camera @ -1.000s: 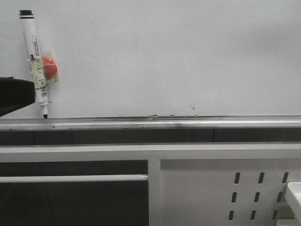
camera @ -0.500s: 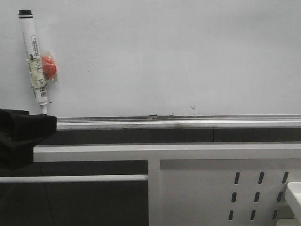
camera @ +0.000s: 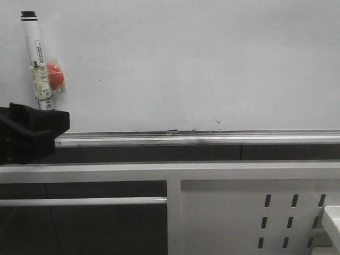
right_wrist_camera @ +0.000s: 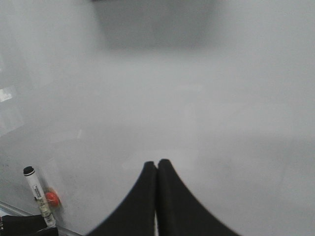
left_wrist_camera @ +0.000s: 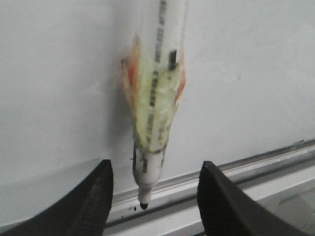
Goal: Write number 1 on whiteboard
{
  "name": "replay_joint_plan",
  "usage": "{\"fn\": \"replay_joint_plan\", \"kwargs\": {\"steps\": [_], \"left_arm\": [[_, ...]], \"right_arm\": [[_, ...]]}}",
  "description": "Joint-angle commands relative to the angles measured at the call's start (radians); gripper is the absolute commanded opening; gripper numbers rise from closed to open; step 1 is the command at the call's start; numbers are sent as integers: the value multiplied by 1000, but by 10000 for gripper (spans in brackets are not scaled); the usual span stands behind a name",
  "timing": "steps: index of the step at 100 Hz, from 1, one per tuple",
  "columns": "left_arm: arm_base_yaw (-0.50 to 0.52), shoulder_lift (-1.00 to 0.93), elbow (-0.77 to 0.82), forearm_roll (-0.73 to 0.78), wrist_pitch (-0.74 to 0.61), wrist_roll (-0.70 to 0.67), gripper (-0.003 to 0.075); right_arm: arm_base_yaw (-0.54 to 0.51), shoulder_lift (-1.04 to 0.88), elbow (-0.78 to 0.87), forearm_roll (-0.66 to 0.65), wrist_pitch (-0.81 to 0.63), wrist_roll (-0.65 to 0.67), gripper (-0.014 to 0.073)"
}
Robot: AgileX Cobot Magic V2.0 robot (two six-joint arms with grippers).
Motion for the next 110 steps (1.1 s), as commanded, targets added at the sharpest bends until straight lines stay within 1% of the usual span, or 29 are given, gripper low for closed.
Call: {"fn": "replay_joint_plan", "kwargs": {"steps": [1, 26, 32, 34, 36, 37, 39, 40, 41, 42, 43, 44, 55, 69, 83, 88, 95, 103, 110], "left_arm": [[-8, -20, -33, -12, -228, -6, 348], [-8, -19, -48, -57, -228, 6, 347], [-8, -19, -48, -57, -228, 6, 317], [-8, -19, -48, -52, -228, 6, 286], [-8, -19, -48, -45, -228, 6, 237], [-8, -19, -48, -43, -228, 6, 197], [-8, -19, -48, -33, -228, 6, 150], [-8, -19, -48, -27, -228, 6, 98], [-8, -19, -48, -25, -228, 6, 71], [-8, -19, -48, -19, -228, 6, 15], [-8, -19, -46, -15, -228, 6, -11], [-8, -19, -46, -12, -228, 9, -16], [-8, -19, -46, 13, -222, 9, -11], [-8, -19, -33, 47, -224, 9, -11], [-8, -19, -2, 157, -222, 9, -11], [-8, -19, 6, 208, -215, 11, -11], [-8, -19, 8, 284, -188, 28, -11], [-8, -19, 4, 372, -119, 56, -11], [-8, -19, -2, 426, -68, 61, -11]], "right_arm": [[1, 11, -34, -11, -88, -13, -69], [1, 11, -34, -11, -88, -13, -69], [1, 11, -34, -11, -88, -13, -69], [1, 11, -34, -11, -88, -13, -69], [1, 11, -34, -11, -88, -13, -69], [1, 11, -34, -11, -88, -13, -69], [1, 11, -34, -11, -88, -13, -69], [1, 11, -34, -11, -88, -13, -69], [1, 11, -34, -11, -88, -13, -69], [1, 11, -34, -11, -88, -13, -69], [1, 11, -34, -11, -88, -13, -69], [1, 11, -34, -11, -88, -13, -69], [1, 11, -34, -11, -88, -13, -69], [3, 13, -34, -11, -45, -13, -69], [37, 41, -34, -22, 8, -13, -69], [68, 66, -37, -44, 38, -14, -69], [139, 126, -57, -76, 112, -33, -69], [237, 205, -91, -78, 202, -158, -69], [350, 290, -131, -82, 272, -250, -69]]}}
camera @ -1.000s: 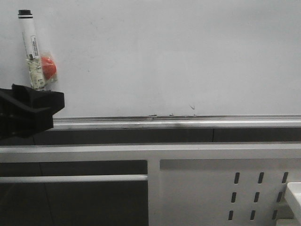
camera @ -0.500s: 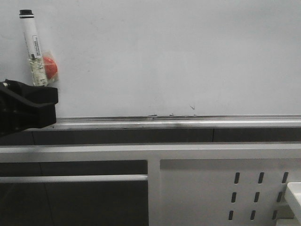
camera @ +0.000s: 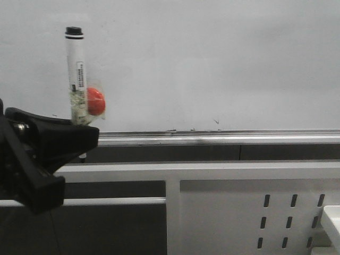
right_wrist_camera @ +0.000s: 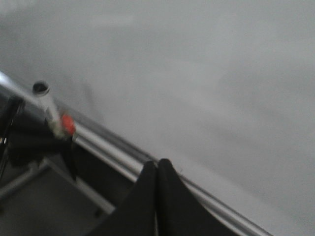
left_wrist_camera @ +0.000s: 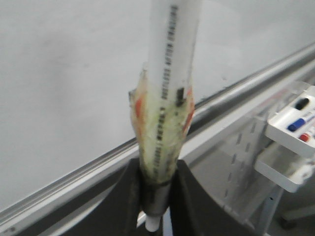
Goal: Write number 1 on whiteboard
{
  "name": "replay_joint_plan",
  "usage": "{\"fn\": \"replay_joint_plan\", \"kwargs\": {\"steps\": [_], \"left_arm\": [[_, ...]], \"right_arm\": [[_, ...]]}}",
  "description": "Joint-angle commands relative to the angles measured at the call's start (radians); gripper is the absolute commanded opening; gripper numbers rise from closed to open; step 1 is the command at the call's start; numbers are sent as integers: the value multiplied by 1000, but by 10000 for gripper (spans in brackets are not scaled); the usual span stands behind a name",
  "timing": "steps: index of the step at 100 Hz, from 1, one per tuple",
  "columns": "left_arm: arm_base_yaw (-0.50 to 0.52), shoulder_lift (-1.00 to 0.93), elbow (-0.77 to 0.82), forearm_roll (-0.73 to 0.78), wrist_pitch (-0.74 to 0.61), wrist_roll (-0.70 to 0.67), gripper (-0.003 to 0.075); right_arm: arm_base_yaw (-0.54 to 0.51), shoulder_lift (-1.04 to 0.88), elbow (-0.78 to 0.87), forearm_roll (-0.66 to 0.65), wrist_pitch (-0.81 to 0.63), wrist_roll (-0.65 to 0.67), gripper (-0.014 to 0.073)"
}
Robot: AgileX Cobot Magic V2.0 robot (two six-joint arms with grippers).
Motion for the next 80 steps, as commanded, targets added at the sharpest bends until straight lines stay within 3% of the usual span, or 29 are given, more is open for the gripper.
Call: {"fn": "replay_joint_plan", "kwargs": {"steps": [1, 10, 22, 29, 36, 41, 48, 68, 80], "left_arm": [[-8, -23, -18, 81, -62, 15, -11], [-8, -26, -20, 122, -32, 20, -11], [-8, -52, -24, 165, 33, 89, -11], [-8, -79, -39, 188, 159, 177, -11], [-10, -109, -62, 196, 311, 233, -11], [-10, -130, -72, 196, 365, 255, -11], [-10, -159, -87, 198, 414, 297, -11], [-10, -215, -170, 271, 557, 323, -11], [-17, -216, -215, 336, 577, 323, -11]], "right_arm": [[117, 96, -78, -28, 18, -119, -69], [221, 200, -122, -92, 91, -130, -69], [285, 313, -190, -114, 187, -130, -29], [304, 353, -219, -114, 195, -130, 80], [308, 366, -246, -114, 198, -130, 258], [308, 366, -255, -114, 200, -130, 366], [308, 366, -269, -114, 205, -130, 449], [328, 366, -274, -114, 160, -137, 440], [333, 366, -274, -114, 139, -137, 440]]}}
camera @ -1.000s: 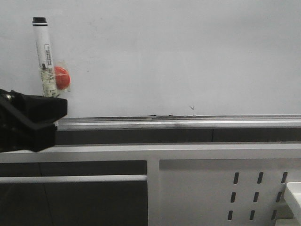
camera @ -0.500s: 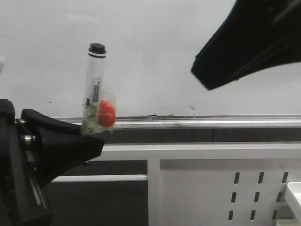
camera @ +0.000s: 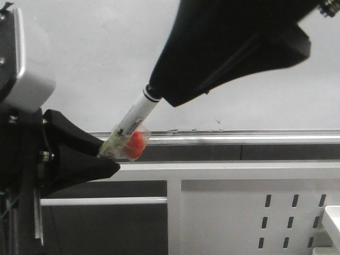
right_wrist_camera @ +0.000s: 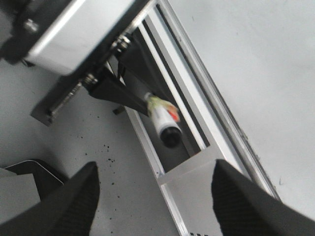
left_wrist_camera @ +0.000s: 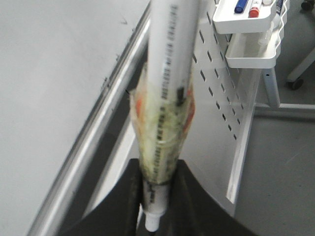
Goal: Write number 1 on whiteboard
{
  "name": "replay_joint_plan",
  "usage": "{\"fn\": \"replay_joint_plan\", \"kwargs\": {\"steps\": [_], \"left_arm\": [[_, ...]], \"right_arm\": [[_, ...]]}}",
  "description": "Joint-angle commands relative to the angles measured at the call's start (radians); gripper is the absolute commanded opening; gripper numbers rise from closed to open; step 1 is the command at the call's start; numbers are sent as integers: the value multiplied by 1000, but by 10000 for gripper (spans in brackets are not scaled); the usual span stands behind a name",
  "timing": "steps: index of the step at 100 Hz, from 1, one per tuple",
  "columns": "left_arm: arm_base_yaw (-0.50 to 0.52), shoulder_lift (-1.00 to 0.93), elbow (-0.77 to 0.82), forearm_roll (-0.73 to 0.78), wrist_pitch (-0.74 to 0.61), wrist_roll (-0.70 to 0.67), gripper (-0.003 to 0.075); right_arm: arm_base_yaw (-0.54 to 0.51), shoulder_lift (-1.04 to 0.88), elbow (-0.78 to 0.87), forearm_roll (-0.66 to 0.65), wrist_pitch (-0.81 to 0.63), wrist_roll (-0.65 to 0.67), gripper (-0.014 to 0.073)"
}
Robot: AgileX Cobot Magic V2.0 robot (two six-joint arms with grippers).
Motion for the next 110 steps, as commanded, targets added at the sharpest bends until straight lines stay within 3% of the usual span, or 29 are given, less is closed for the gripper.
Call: {"fn": "replay_joint_plan", "kwargs": {"steps": [1, 40, 77, 88, 99, 110], "left_arm": [[-16, -29, -54, 49, -41, 3, -11], [-92, -56, -113, 69, -36, 3, -11], [-94, -98, -123, 67, -12, 3, -11], [-94, -98, -123, 67, -12, 3, -11], [-94, -98, -123, 67, -12, 3, -11], [-94, -98, -123, 67, -6, 3, -11]], "right_arm": [[3, -15, -35, -23, -76, -10, 440], [3, 30, -35, -44, -90, -10, 440], [3, 54, -33, -76, -90, -10, 417], [3, 54, -33, -76, -90, -10, 273], [3, 54, -33, -76, -90, -10, -71], [3, 54, -33, -76, -105, -10, -69]]}}
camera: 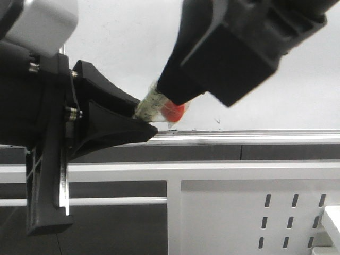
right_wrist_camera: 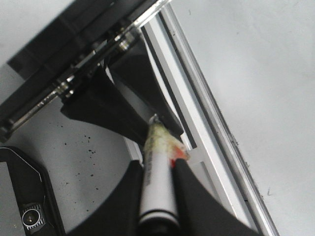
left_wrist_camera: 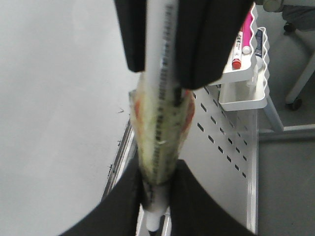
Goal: Write number 1 on whiteboard
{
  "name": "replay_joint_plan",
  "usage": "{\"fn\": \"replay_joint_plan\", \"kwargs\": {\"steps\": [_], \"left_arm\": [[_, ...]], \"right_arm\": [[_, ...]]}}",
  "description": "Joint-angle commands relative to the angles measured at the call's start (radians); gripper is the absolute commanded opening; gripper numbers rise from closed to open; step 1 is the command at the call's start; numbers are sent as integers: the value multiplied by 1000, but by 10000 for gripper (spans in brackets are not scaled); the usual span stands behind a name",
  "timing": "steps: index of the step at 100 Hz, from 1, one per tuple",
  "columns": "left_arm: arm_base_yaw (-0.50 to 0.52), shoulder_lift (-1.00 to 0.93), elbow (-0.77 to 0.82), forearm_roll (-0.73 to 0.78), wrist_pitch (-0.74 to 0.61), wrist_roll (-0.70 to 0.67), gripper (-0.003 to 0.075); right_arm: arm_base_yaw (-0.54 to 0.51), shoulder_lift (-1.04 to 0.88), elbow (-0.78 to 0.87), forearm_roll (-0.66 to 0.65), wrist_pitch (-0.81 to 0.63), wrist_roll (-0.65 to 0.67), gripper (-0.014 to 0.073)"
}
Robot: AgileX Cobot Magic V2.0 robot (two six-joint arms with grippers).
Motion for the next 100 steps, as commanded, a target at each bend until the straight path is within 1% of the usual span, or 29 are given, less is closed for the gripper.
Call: {"fn": "replay_joint_plan", "kwargs": {"steps": [1, 16, 19, 26, 33, 39, 45, 47, 52, 54, 55, 56, 59, 63, 71, 82, 94, 100], "left_arm": [[-7, -30, -27, -21, -66, 0, -11], [-7, -30, -27, -66, -54, 0, 2], [-7, -30, -27, -67, -54, 0, 14], [-7, -31, -27, -67, -79, -1, 77], [-7, -31, -27, -76, -109, -9, 193], [-7, -31, -27, -96, -134, -40, 326], [-7, -31, -27, -134, -151, -112, 460], [-7, -31, -25, -149, -155, -140, 489], [-7, -34, -23, -184, -160, -201, 594], [-7, -36, -23, -202, -158, -220, 617], [-7, -39, -20, -214, -158, -229, 646], [-7, -39, -20, -221, -158, -234, 646], [-7, -51, -15, -247, -158, -244, 679], [-10, -66, -3, -278, -160, -253, 691], [-17, -119, 16, -334, -167, -271, 691], [-17, -209, 40, -370, -167, -313, 690], [-17, -317, 66, -397, -171, -353, 689], [-17, -370, 84, -422, -174, -372, 683]], "right_arm": [[0, -18, -33, 4, -72, -8, -69], [0, -18, -33, 2, -76, -8, -71], [0, -18, -33, 2, -74, -8, -73], [0, -18, -33, 18, -67, -8, -73], [0, -18, -33, 40, -51, -8, -73], [0, -18, -33, 44, -43, -8, -73], [0, -32, -33, 44, -54, -8, -72], [0, -39, -33, 44, -63, -8, -72], [0, -59, -33, 44, -88, -8, -72], [0, -67, -33, 38, -95, -8, -72], [0, -70, -33, 35, -99, -8, -72], [-2, -73, -33, 31, -99, -8, -72], [-2, -89, -33, 22, -101, -8, -72], [-2, -104, -33, 12, -92, -8, -72], [-2, -138, -31, 10, -63, -6, -72], [-2, -171, -31, -18, -22, 43, -69], [-2, -197, -31, -108, -18, 123, -69], [-2, -206, -31, -168, -6, 188, -69]]}}
